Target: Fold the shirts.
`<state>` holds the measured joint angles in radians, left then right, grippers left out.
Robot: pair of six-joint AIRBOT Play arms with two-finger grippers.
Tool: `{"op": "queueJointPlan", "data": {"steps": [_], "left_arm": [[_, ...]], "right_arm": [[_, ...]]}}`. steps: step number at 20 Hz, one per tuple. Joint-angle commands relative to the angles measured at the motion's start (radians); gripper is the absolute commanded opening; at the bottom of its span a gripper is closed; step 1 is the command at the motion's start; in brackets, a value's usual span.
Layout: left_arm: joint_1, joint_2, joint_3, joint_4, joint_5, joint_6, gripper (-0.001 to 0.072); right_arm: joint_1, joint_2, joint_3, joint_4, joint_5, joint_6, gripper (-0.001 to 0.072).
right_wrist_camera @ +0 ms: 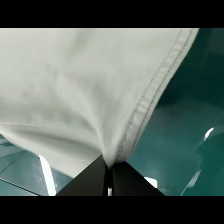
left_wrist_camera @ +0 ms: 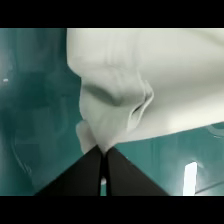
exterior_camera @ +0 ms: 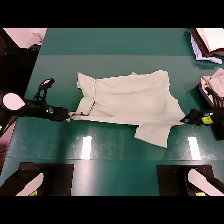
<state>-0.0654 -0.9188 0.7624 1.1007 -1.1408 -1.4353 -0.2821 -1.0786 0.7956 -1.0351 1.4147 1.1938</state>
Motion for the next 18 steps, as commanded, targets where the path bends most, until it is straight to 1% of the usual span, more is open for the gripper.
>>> {"op": "queueJointPlan", "data": {"steps": [1,2,3,6,8,10,12,13,14,16,17,18], "left_arm": [[0.04,0.0,-0.012,-0.142,-0.063,0.059,0.0106],[0.04,0.0,-0.024,-0.184,-0.064,0.083,0.0437],[0.04,0.0,-0.037,-0.187,-0.064,0.082,0.059],[0.044,0.0,-0.056,-0.101,-0.065,0.078,0.0588],[0.039,0.0,-0.057,-0.093,-0.09,0.079,0.0587],[0.014,0.0,-0.057,-0.035,-0.113,0.063,0.0588],[-0.045,0.0,-0.057,-0.026,-0.11,0.018,0.0587],[-0.104,0.0,-0.057,-0.01,-0.097,0.014,0.0587],[-0.167,0.0,-0.057,0.044,-0.08,-0.031,0.0587],[-0.296,0.0,-0.057,0.204,-0.048,-0.162,0.0588],[-0.353,-0.004,-0.057,0.25,-0.036,-0.203,0.0588],[-0.399,-0.008,-0.06,0.267,-0.018,-0.221,0.0588]], "right_arm": [[0.054,0.034,0.047,-0.008,0.016,0.01,0.0015],[0.075,0.035,0.047,-0.007,0.013,0.011,0.0015],[0.096,0.035,0.047,-0.01,0.006,0.014,0.0015],[0.122,0.035,0.047,-0.012,-0.002,0.022,0.0015],[0.122,0.035,0.047,-0.012,-0.001,0.023,0.0015],[0.121,0.035,0.047,-0.012,-0.002,0.024,0.0015],[0.121,0.035,0.047,-0.011,-0.002,0.029,0.0015],[0.121,0.035,0.047,-0.012,-0.002,0.029,0.0015],[0.121,0.035,0.047,-0.012,-0.002,0.029,0.0015],[0.121,0.035,0.047,-0.011,-0.001,0.029,0.0015],[0.121,0.035,0.047,-0.011,-0.002,0.03,0.0015],[0.121,0.035,0.047,-0.011,-0.001,0.032,0.0015]]}}
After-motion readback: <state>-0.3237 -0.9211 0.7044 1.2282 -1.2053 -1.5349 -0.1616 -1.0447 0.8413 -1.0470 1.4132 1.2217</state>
